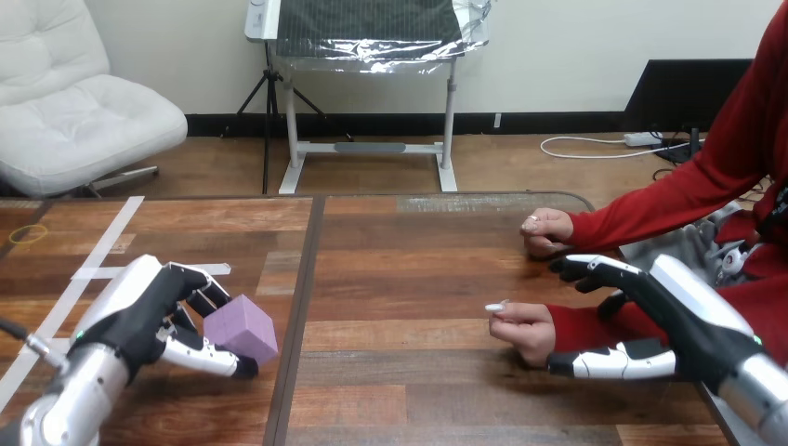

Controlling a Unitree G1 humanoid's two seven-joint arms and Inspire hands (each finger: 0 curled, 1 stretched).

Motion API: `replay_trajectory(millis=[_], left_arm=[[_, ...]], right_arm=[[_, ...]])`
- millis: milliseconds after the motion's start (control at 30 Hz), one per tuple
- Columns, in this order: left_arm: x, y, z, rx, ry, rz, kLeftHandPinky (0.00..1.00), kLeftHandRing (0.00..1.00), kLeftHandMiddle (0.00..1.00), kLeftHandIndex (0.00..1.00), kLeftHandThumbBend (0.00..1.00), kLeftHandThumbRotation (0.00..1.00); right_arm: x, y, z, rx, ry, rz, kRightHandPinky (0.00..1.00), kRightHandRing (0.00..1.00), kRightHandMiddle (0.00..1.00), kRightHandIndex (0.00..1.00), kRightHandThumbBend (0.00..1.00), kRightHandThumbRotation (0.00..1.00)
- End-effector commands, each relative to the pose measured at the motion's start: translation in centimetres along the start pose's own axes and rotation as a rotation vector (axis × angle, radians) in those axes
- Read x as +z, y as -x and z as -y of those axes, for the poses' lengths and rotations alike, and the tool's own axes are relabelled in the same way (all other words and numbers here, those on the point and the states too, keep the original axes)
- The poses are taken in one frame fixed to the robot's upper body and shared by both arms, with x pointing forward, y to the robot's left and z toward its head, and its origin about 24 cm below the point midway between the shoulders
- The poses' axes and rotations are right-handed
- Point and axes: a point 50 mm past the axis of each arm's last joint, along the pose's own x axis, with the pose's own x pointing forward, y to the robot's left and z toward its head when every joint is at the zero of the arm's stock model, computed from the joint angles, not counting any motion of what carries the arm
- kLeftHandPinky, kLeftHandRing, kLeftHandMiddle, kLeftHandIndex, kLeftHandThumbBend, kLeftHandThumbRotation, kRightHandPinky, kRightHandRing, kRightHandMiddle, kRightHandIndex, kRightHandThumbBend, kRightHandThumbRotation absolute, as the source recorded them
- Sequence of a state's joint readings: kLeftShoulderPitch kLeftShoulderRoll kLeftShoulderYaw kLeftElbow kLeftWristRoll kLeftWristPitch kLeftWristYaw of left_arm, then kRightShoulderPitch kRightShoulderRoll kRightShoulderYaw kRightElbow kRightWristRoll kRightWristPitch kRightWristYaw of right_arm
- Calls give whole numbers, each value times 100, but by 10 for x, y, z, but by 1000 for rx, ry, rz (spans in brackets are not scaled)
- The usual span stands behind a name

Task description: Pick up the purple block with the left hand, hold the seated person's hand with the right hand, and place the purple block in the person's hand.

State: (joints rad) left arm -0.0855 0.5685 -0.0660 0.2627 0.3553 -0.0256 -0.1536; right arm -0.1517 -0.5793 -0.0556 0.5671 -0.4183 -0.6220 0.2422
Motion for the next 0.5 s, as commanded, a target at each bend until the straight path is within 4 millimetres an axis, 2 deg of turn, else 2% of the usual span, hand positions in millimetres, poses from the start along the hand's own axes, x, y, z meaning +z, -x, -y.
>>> replay_trajectory(millis=[0, 467], left_arm=[[65, 10, -60, 283, 17, 299, 29, 33, 38, 41, 83, 0], [67, 17, -58, 286, 28, 319, 30, 34, 39, 41, 83, 0]], right_arm=[[22, -38, 62, -60, 220, 68, 73, 80, 83, 83, 100, 52], [15, -47, 60, -64, 265, 32, 78, 81, 83, 84, 100, 46]])
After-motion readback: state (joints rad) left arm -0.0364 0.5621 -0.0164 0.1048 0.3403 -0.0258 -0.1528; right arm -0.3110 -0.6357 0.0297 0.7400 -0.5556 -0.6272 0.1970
